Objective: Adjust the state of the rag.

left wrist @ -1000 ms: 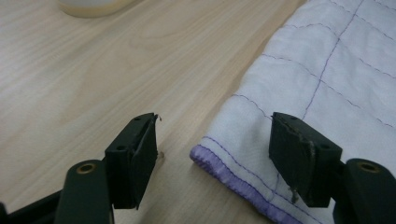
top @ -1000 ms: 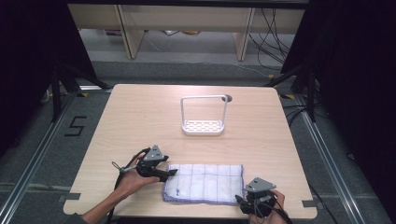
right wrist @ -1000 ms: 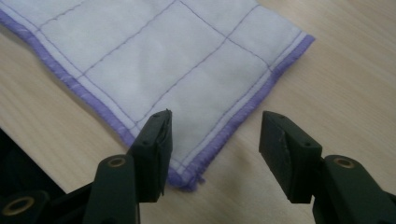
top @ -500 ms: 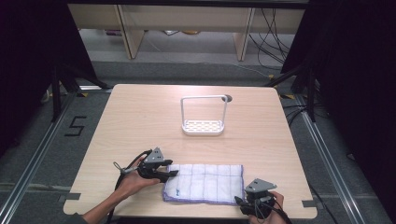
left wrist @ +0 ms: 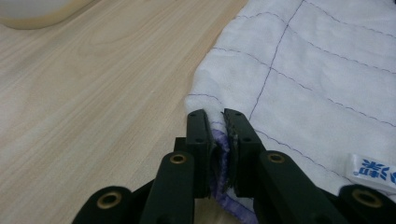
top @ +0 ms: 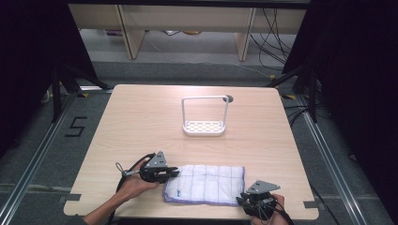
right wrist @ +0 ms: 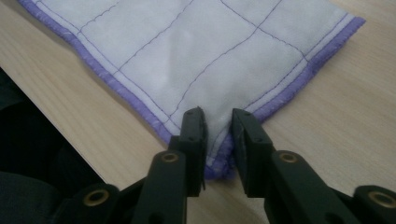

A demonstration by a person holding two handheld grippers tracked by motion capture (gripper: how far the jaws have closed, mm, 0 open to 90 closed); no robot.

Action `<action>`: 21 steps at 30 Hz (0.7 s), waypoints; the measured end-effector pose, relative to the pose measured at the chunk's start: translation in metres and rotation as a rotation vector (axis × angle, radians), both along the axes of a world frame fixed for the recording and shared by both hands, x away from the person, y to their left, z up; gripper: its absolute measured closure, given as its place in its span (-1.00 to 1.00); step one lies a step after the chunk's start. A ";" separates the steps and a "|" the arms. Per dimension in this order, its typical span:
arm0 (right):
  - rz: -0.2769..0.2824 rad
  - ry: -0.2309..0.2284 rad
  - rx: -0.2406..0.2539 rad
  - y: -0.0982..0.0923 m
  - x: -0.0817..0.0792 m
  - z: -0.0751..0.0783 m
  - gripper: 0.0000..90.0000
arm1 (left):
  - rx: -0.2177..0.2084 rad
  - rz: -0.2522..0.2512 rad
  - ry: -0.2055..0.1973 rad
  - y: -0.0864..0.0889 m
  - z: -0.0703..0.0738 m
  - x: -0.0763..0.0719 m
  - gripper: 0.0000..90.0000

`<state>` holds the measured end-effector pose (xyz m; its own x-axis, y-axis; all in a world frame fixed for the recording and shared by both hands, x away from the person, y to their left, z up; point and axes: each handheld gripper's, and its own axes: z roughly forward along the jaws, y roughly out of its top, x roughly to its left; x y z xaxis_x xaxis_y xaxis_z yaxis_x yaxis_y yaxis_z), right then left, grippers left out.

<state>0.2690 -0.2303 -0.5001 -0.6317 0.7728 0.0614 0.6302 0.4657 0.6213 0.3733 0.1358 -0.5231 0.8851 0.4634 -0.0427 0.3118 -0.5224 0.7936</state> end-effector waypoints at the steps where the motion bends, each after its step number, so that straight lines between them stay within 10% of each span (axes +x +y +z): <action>1: 0.003 0.004 0.002 0.000 0.000 0.000 0.76 | 0.004 -0.007 -0.007 0.000 0.000 0.000 0.80; 10: 0.033 -0.020 -0.027 0.000 0.003 0.003 0.88 | -0.013 0.013 -0.006 0.002 0.004 -0.005 0.84; 21: 0.064 -0.086 -0.060 0.008 0.057 0.029 0.89 | -0.065 0.030 0.001 0.019 0.024 -0.034 0.84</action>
<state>0.3256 -0.2219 -0.4715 -0.6808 0.7313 -0.0409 0.5432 0.5416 0.6416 0.3394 0.1549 -0.4993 0.8710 0.4856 -0.0740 0.3268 -0.4605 0.8253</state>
